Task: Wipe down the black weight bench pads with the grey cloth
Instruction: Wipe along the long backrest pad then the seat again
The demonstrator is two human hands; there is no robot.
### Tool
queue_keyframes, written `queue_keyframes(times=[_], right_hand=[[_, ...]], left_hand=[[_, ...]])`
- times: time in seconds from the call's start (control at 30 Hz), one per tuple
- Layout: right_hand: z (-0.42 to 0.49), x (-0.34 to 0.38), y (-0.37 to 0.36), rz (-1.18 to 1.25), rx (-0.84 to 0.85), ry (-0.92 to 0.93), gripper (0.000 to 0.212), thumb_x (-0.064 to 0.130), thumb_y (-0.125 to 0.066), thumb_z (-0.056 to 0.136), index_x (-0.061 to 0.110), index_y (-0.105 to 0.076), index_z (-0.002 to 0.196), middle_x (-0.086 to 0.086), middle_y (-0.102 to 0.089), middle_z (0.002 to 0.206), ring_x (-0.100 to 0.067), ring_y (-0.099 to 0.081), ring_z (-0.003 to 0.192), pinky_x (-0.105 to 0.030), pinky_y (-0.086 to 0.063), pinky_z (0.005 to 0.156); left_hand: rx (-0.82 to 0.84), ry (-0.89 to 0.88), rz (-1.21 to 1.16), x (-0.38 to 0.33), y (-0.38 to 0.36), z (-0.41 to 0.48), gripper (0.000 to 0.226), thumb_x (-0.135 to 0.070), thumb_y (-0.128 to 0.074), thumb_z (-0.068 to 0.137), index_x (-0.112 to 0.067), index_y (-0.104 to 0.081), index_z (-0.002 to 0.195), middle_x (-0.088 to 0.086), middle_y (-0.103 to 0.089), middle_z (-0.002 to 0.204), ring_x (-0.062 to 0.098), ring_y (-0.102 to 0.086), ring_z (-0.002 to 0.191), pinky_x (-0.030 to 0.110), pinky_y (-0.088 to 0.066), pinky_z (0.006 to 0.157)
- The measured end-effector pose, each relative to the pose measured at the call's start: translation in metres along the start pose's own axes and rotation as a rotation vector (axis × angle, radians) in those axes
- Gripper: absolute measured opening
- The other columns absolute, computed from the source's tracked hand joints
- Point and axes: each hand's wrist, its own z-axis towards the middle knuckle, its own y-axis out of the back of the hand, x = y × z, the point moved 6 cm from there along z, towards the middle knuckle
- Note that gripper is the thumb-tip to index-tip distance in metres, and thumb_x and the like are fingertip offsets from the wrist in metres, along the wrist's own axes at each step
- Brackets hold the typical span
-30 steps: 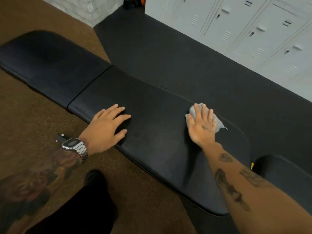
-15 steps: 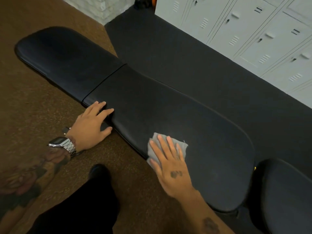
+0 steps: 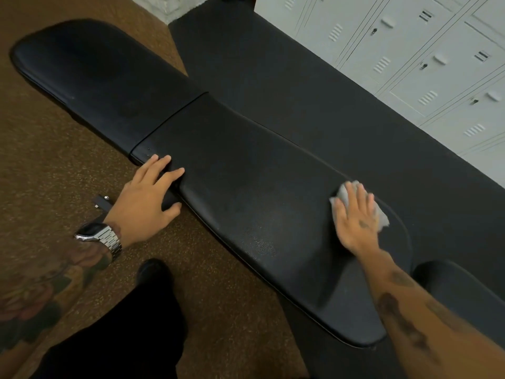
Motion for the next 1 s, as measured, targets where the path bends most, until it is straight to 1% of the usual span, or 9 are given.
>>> queue_keyframes(times=[0.13, 0.3, 0.4, 0.5, 0.6, 0.67, 0.77, 0.83, 1.0], right_hand=[[0.022, 0.099, -0.008, 0.011, 0.055, 0.103, 0.066, 0.057, -0.016, 0.101, 0.028, -0.006, 0.159, 0.000, 0.000, 0.167, -0.027, 0.006, 0.153, -0.051, 0.004, 0.122], [-0.036, 0.224, -0.025, 0.010, 0.126, 0.466, 0.061, 0.051, -0.019, 0.104, 0.029, -0.002, 0.158, 0.001, 0.008, 0.167, -0.028, 0.015, 0.152, -0.048, 0.008, 0.121], [-0.086, 0.237, -0.033, 0.070, 0.147, 0.598, 0.057, 0.046, -0.019, 0.105, 0.030, -0.004, 0.158, 0.001, 0.006, 0.167, -0.023, 0.015, 0.152, -0.044, 0.008, 0.122], [-0.126, 0.209, -0.034, 0.072, 0.101, 0.653, 0.056, 0.039, -0.026, 0.107, 0.028, -0.009, 0.158, 0.006, 0.001, 0.167, -0.017, 0.010, 0.153, -0.041, 0.007, 0.122], [-0.141, 0.152, -0.033, 0.116, 0.100, 0.549, 0.054, 0.040, -0.030, 0.107, 0.031, -0.013, 0.158, 0.011, -0.002, 0.166, -0.009, 0.008, 0.152, -0.038, 0.005, 0.123], [-0.140, 0.108, -0.027, 0.122, 0.065, 0.455, 0.054, 0.041, -0.029, 0.106, 0.028, -0.018, 0.157, 0.010, -0.007, 0.166, -0.010, 0.003, 0.153, -0.039, 0.001, 0.124], [-0.116, 0.056, -0.017, 0.123, 0.039, 0.329, 0.059, 0.045, -0.024, 0.102, 0.021, -0.022, 0.156, 0.006, -0.011, 0.165, -0.011, -0.001, 0.153, -0.041, -0.004, 0.123], [-0.088, 0.040, -0.012, 0.148, 0.032, 0.235, 0.062, 0.050, -0.020, 0.098, 0.025, -0.016, 0.156, 0.006, -0.010, 0.165, -0.011, 0.001, 0.153, -0.043, -0.004, 0.124], [0.000, 0.062, -0.002, 0.109, -0.021, 0.094, 0.061, 0.047, -0.020, 0.103, 0.021, -0.013, 0.157, -0.003, -0.010, 0.166, -0.024, -0.003, 0.154, -0.048, -0.003, 0.123]], left_hand=[[0.004, 0.007, -0.012, 0.003, -0.003, 0.002, 0.075, -0.031, -0.070, 0.084, -0.027, -0.033, 0.150, 0.003, -0.017, 0.164, 0.022, -0.003, 0.153, 0.062, -0.029, 0.114], [0.008, 0.016, -0.001, 0.003, -0.003, 0.002, 0.075, -0.031, -0.069, 0.085, -0.026, -0.032, 0.150, 0.003, -0.016, 0.164, 0.022, -0.003, 0.153, 0.061, -0.029, 0.115], [0.003, 0.016, -0.018, 0.002, -0.001, 0.002, 0.073, -0.031, -0.068, 0.086, -0.026, -0.033, 0.150, 0.003, -0.016, 0.165, 0.022, -0.003, 0.153, 0.060, -0.029, 0.115], [-0.024, 0.010, -0.070, 0.002, 0.002, -0.001, 0.068, -0.029, -0.067, 0.087, -0.025, -0.038, 0.148, 0.004, -0.018, 0.164, 0.022, -0.006, 0.153, 0.058, -0.026, 0.117], [-0.164, 0.059, -0.195, 0.004, 0.007, -0.007, 0.058, -0.023, -0.068, 0.088, -0.021, -0.048, 0.143, 0.009, -0.025, 0.160, 0.028, -0.017, 0.149, 0.043, -0.021, 0.118], [-0.258, 0.234, -0.380, 0.017, 0.007, -0.012, 0.056, -0.023, -0.066, 0.091, -0.018, -0.047, 0.143, 0.006, -0.028, 0.157, 0.025, -0.028, 0.144, 0.036, -0.025, 0.115], [-0.303, 0.551, -0.931, 0.036, -0.003, -0.013, 0.057, -0.024, -0.059, 0.095, -0.022, -0.040, 0.148, 0.001, -0.040, 0.151, 0.016, -0.049, 0.130, 0.039, -0.042, 0.108], [-0.301, 0.653, -1.240, 0.039, -0.009, -0.010, 0.055, -0.016, -0.056, 0.097, -0.021, -0.040, 0.149, 0.004, -0.046, 0.148, 0.017, -0.053, 0.126, 0.041, -0.047, 0.106], [-0.308, 0.686, -1.358, 0.039, -0.007, -0.006, 0.047, -0.018, -0.048, 0.100, -0.015, -0.042, 0.147, 0.006, -0.051, 0.145, 0.019, -0.055, 0.126, 0.043, -0.048, 0.106]])
